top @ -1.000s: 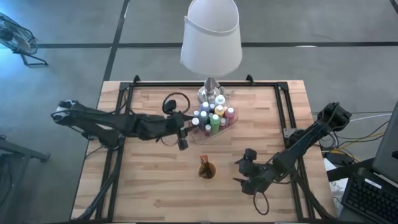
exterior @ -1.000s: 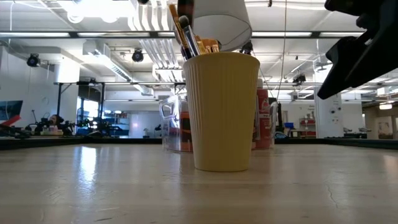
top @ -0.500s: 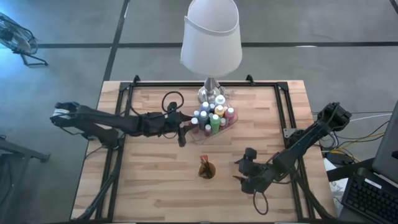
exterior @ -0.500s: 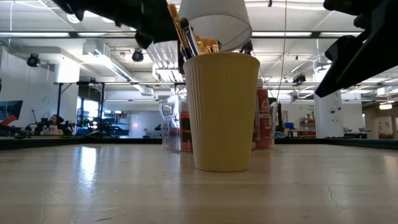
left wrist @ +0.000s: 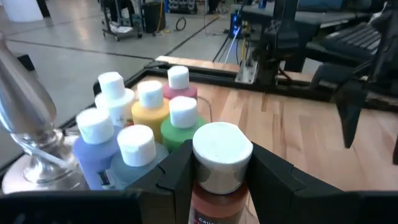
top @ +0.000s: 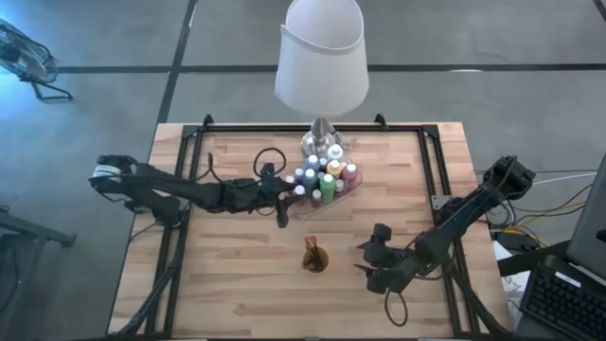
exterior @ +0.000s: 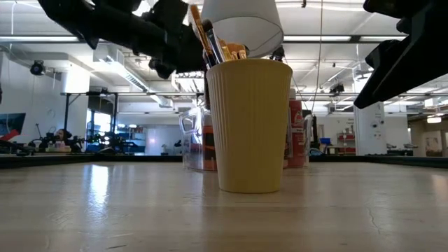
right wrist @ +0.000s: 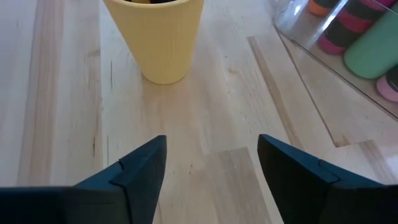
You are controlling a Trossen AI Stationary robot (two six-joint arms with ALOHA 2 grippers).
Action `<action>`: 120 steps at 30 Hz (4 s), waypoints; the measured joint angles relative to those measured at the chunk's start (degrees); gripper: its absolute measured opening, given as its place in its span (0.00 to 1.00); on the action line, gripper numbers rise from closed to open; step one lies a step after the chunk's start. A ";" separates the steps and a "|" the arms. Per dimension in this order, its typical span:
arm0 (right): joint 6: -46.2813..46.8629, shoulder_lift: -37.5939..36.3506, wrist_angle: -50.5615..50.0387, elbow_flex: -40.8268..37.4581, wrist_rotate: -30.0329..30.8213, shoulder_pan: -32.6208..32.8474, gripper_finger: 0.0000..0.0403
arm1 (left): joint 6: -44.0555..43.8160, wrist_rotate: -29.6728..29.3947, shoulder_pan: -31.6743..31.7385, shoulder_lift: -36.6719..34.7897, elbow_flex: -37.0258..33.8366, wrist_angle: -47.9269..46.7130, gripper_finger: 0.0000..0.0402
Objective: Pick & Place Paint Supplies
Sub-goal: Put the brown bottle into the transparent bin
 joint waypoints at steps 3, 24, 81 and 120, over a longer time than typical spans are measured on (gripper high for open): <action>-0.02 0.00 -0.02 0.00 0.00 0.00 0.60 | -0.26 0.24 0.00 2.32 -0.10 2.63 0.33; 0.15 0.00 -0.42 -0.09 1.49 0.07 0.60 | -3.02 1.30 1.74 11.82 0.24 6.93 0.33; 0.07 0.07 -1.31 -0.11 1.40 0.07 0.85 | 1.48 7.44 -1.37 -15.30 1.42 -13.73 0.33; 0.00 0.04 -1.23 -0.11 7.02 -0.50 0.59 | -6.17 -6.19 -23.34 -10.27 -27.54 13.74 0.33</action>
